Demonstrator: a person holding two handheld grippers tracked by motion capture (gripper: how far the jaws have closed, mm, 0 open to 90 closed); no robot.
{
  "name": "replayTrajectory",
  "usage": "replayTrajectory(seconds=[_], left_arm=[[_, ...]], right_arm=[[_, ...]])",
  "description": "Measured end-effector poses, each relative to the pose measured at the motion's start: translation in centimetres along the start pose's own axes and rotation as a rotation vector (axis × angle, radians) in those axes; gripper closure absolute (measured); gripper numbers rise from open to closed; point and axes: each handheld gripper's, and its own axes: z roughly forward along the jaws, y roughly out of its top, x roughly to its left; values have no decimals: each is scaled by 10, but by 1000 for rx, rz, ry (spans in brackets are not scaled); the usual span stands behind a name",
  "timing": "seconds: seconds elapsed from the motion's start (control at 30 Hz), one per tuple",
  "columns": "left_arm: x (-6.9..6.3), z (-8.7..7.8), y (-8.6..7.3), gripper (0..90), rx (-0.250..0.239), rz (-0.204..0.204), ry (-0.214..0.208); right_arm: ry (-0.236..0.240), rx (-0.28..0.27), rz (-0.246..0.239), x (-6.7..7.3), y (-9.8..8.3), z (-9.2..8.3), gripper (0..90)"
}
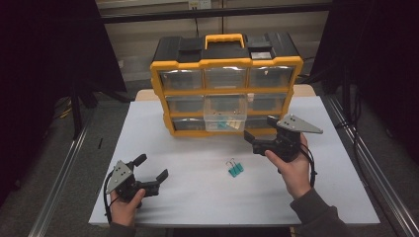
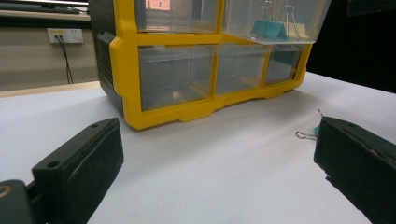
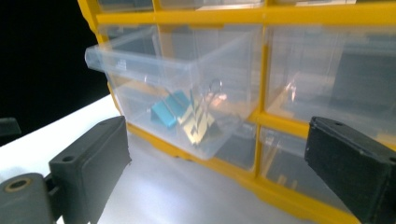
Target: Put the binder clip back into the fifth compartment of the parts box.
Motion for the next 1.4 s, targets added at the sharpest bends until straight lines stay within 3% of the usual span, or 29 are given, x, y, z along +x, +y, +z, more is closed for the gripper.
replayTrajectory(seconds=[0.53,0.83,1.13,1.4], left_arm=[[0,0,0,15,3,9,-2],[-1,0,0,15,-10,-14,-5],[0,0,0,15,-1,0,0],[0,0,0,15,0,-1,0]], right_arm=[[44,104,-3,11,-39,11,29],[74,180,-21,21,-55,20,33],[94,275,-40,28,-68,30,66],[81,355,-43,28,-79,36,179]])
